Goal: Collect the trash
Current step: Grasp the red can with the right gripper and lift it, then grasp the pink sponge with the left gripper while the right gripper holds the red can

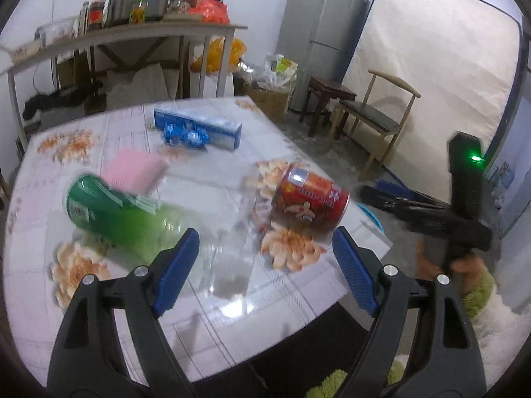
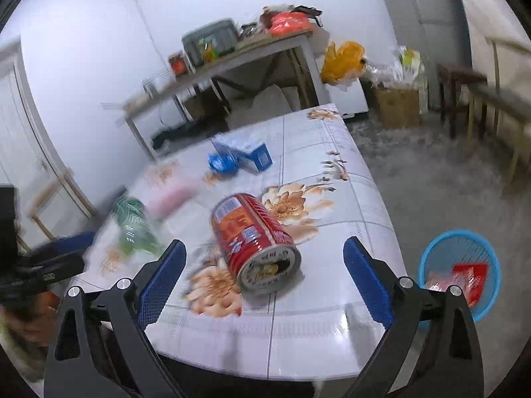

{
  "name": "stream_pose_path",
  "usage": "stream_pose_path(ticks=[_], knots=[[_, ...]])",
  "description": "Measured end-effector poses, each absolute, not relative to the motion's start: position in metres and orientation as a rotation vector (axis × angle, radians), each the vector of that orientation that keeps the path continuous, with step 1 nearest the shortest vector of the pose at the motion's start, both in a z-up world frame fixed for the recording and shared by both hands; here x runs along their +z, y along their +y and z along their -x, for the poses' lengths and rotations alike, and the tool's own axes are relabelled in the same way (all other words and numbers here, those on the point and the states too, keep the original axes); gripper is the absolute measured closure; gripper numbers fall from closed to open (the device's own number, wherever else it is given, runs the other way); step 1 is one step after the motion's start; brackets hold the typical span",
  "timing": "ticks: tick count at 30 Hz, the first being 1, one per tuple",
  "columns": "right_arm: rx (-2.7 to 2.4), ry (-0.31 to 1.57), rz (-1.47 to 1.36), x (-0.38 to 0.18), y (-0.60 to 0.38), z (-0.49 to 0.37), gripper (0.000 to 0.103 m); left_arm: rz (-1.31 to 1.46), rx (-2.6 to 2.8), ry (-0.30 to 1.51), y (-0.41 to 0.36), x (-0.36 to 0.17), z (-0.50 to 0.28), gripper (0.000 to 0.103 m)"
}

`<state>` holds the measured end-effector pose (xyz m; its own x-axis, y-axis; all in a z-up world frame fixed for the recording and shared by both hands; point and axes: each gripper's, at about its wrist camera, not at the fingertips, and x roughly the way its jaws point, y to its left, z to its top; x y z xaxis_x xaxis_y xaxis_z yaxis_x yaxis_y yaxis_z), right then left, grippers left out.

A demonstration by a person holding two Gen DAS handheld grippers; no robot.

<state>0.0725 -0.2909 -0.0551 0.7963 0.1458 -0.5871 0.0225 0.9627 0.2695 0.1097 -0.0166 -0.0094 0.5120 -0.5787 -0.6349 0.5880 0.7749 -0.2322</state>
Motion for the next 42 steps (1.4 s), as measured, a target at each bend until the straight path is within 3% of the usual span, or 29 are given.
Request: stream_pose_path(ticks=[5,11,20,21,33,42], knots=[[0.068,0.703,-0.276,-0.069,-0.290,-0.096,0.010,0.040,-0.702,0.771,-0.002,-0.020,-0.110,0.025],[0.096,0.728,-0.251,-0.071,-0.273,-0.102,0.026,0.044,-0.684,0.761,0.006,-0.026,-0.114,0.025],[0.098,0.759,-0.224,-0.078,-0.255,-0.106,0.027,0.075,-0.697,0.763,0.010,-0.030,-0.117,0.025],[0.098,0.755,-0.225,-0.077,-0.254,-0.106,0.033,0.077,-0.694,0.763,0.011,-0.030,-0.117,0.025],[-0.014,0.735,-0.182,-0.049,-0.255,-0.098,0.035,0.132,-0.617,0.709,0.043,-0.011,-0.135,0.025],[-0.118,0.802,0.038,-0.023,-0.229,-0.109,0.036,0.075,-0.595,0.760,0.066,0.024,-0.230,0.025]])
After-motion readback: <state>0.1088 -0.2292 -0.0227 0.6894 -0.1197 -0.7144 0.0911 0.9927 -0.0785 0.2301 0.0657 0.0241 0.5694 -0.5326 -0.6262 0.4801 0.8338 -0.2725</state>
